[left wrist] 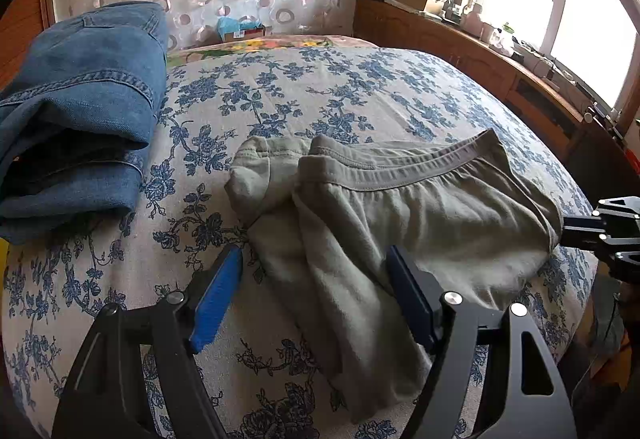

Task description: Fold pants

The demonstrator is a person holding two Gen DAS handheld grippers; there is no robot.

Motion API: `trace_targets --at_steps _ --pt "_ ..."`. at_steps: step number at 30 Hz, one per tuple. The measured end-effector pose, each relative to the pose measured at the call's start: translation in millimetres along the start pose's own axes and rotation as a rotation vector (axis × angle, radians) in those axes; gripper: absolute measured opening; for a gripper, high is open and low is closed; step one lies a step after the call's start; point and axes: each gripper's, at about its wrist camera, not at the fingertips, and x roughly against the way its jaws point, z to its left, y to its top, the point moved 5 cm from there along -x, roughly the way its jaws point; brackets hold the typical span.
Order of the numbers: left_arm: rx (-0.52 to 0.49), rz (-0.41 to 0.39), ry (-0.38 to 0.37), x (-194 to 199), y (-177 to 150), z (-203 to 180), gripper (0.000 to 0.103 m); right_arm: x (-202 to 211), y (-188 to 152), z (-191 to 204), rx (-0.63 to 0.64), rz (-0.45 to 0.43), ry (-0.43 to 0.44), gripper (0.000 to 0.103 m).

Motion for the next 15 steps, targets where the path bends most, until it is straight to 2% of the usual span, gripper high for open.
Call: trace_targets --at_steps 3,15 --pt "-0.003 0.0 0.002 0 0 -1 0.075 -2 0 -5 0.004 0.012 -0.019 0.004" --pt "-0.004 0.0 0.006 -1 0 -1 0.077 10 6 -14 -0.037 -0.003 -0.032 0.004"
